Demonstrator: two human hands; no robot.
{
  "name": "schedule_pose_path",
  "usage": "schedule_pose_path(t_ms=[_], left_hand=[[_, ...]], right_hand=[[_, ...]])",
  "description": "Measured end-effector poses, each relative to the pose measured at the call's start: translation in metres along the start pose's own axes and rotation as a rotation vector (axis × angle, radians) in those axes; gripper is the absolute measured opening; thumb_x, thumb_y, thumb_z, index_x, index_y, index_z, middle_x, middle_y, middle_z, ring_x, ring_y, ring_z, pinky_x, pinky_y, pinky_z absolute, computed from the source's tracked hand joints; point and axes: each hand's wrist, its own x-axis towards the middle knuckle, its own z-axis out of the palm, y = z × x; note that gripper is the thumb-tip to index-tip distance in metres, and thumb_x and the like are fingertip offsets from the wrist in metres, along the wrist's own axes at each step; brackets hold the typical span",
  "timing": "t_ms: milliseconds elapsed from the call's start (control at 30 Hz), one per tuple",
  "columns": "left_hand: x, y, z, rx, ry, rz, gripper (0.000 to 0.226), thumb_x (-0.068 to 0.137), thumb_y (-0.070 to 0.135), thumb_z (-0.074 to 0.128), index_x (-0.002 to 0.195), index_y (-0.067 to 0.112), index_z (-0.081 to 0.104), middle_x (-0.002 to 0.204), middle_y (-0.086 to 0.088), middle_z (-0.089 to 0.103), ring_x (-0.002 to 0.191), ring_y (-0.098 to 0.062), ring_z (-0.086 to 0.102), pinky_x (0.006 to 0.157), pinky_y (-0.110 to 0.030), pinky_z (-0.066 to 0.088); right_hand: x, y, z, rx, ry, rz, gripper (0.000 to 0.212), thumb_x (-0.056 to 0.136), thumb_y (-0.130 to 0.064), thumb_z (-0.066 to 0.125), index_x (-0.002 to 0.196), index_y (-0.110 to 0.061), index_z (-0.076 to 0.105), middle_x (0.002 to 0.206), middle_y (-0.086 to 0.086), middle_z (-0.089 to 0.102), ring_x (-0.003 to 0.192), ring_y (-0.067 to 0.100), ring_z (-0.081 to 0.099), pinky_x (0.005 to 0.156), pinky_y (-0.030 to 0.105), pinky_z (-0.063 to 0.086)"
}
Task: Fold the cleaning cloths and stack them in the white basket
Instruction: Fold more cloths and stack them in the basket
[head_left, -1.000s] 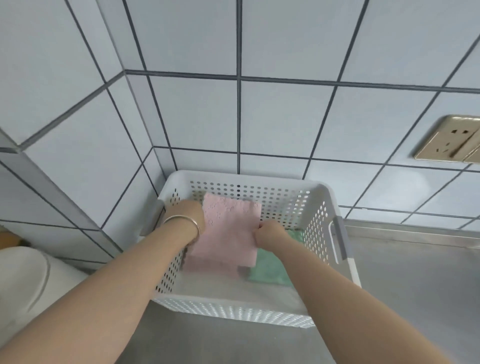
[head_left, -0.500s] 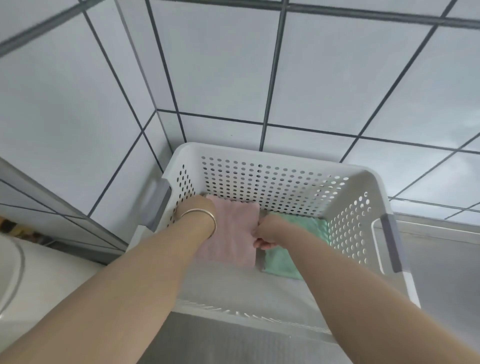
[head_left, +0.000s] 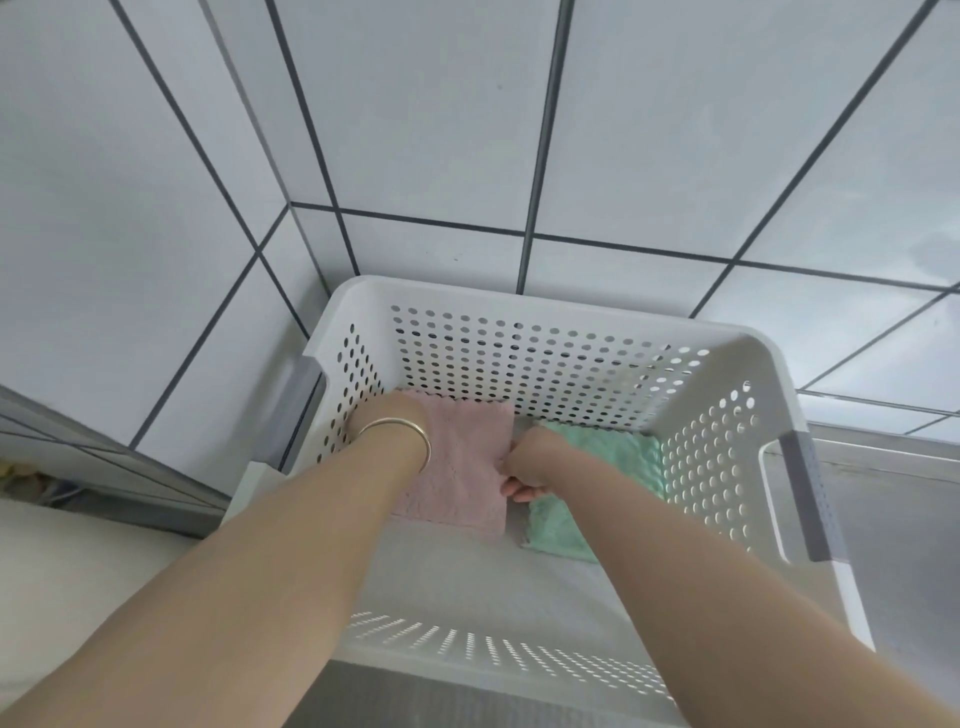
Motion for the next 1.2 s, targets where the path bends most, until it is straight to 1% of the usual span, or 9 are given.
schedule_pose_path(t_ms=[167,233,300,400,567,667,867,1000,1200], left_hand=[[0.002,0.0,0.003,0.057,0.0,0.03,0.037,0.098,0.005,0.032,0.134,0.003,0.041,0.139,-0.011,0.045,0.127,-0.025,0.043,0.103,-0.035,0.036],[0.007,-0.001,0.004,0.047,-0.029,0.032,0.037,0.098,0.006,0.031,0.133,0.003,0.041,0.14,-0.012,0.044,0.128,-0.025,0.042,0.104,-0.035,0.035],[0.007,-0.001,0.005,0.036,-0.02,0.04,0.039,0.098,0.006,0.03,0.135,0.003,0.038,0.142,-0.012,0.04,0.129,-0.026,0.041,0.104,-0.036,0.034],[-0.003,0.005,0.007,0.115,0.156,0.149,0.046,0.094,0.002,0.034,0.14,0.003,0.028,0.136,-0.013,0.045,0.12,-0.028,0.049,0.093,-0.036,0.043],[-0.055,0.03,-0.015,0.267,0.447,0.42,0.03,0.087,0.011,0.051,0.117,0.016,0.053,0.101,-0.004,0.062,0.083,-0.024,0.06,0.063,-0.032,0.047],[-0.101,0.042,-0.034,0.23,0.574,0.54,0.018,0.09,0.02,0.051,0.107,0.018,0.055,0.1,-0.005,0.062,0.088,-0.025,0.061,0.062,-0.031,0.041],[-0.228,0.08,-0.042,0.057,0.912,0.862,0.016,0.093,0.03,0.044,0.102,0.022,0.055,0.097,-0.002,0.064,0.09,-0.031,0.061,0.062,-0.031,0.034],[-0.29,0.121,-0.004,-0.18,1.079,1.173,0.008,0.084,0.027,0.058,0.078,0.021,0.058,0.068,0.002,0.064,0.059,-0.03,0.061,0.049,-0.027,0.033],[-0.355,0.216,0.083,-0.2,0.991,1.43,0.006,0.069,0.028,0.057,0.065,0.024,0.056,0.053,0.006,0.058,0.042,-0.021,0.056,0.037,-0.023,0.036]], right_hand=[[0.001,0.002,-0.001,0.05,-0.002,0.006,0.023,0.096,-0.006,0.048,0.115,0.006,0.052,0.07,0.01,0.054,0.059,0.013,0.054,0.056,0.025,0.053],[0.003,0.001,0.0,0.012,0.001,0.057,0.014,0.096,-0.008,0.048,0.095,0.004,0.056,0.064,0.01,0.055,0.055,0.015,0.054,0.046,0.023,0.052],[0.004,-0.001,0.002,-0.077,0.029,0.106,0.027,0.097,-0.008,0.047,0.07,-0.003,0.051,0.046,0.008,0.054,0.046,0.016,0.052,0.041,0.022,0.048],[-0.003,-0.006,-0.001,-0.299,0.132,0.052,0.024,0.084,0.004,0.039,0.065,-0.009,0.044,0.043,0.002,0.052,0.038,0.012,0.049,0.051,0.02,0.045],[-0.052,-0.025,-0.033,-0.388,0.282,-0.166,0.034,0.095,-0.016,0.042,0.062,-0.01,0.042,0.068,0.002,0.046,0.054,0.015,0.042,0.057,0.024,0.041],[-0.101,-0.017,-0.059,-0.391,0.39,-0.3,0.035,0.093,-0.028,0.045,0.061,-0.013,0.041,0.066,0.002,0.042,0.067,0.022,0.046,0.065,0.028,0.04],[-0.216,0.069,-0.098,-0.328,0.892,-0.439,0.033,0.091,-0.037,0.044,0.065,-0.017,0.044,0.07,0.001,0.049,0.071,0.025,0.05,0.055,0.028,0.032],[-0.271,0.152,-0.109,-0.2,1.189,-0.371,0.032,0.089,-0.031,0.043,0.06,-0.018,0.036,0.06,-0.002,0.045,0.063,0.024,0.044,0.05,0.029,0.029],[-0.303,0.299,-0.134,-0.125,1.48,-0.143,0.028,0.087,-0.03,0.045,0.063,-0.018,0.037,0.057,-0.003,0.044,0.057,0.024,0.042,0.045,0.028,0.024]])
